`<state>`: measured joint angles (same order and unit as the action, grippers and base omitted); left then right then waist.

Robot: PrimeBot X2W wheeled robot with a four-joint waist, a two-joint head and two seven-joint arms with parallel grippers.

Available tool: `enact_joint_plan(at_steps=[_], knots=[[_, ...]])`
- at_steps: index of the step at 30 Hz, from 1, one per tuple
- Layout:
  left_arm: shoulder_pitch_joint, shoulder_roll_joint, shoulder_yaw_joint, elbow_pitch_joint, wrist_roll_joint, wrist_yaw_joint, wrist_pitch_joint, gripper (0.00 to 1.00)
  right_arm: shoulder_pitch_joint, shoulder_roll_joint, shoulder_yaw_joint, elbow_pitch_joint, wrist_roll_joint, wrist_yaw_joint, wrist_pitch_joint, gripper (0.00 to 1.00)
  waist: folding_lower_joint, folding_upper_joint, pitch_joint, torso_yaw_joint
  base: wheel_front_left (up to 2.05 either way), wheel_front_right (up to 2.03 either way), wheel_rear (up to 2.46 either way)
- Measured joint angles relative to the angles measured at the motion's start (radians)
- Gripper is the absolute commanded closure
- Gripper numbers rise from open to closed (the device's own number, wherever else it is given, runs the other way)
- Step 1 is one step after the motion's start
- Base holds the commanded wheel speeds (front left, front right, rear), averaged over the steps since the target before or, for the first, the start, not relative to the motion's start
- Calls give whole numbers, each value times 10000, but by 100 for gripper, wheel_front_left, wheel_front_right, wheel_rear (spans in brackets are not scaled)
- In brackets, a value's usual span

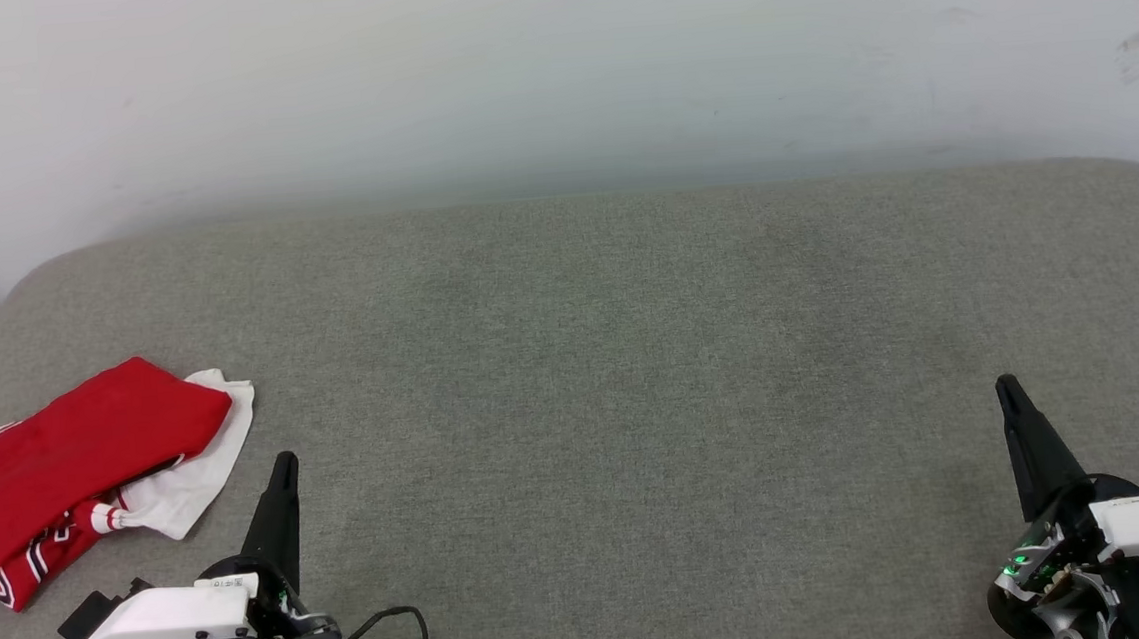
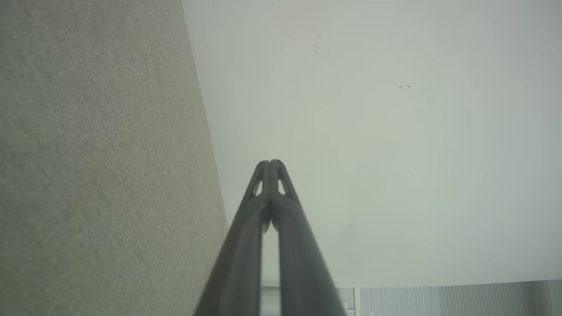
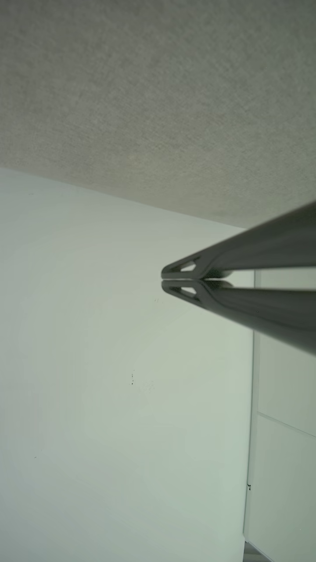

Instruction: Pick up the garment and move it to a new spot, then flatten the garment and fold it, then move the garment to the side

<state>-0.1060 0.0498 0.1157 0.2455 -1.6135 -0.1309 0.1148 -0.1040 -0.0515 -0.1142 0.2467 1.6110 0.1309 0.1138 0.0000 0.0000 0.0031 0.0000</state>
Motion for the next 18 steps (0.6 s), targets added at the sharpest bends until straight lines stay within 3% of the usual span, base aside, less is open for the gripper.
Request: enact_joint_plan(at_steps=[18], knots=[[0,0,-2,0,0,0,-2,100,0,0,0,0,2,0,0,100,0,0,0,0,0,0,0]])
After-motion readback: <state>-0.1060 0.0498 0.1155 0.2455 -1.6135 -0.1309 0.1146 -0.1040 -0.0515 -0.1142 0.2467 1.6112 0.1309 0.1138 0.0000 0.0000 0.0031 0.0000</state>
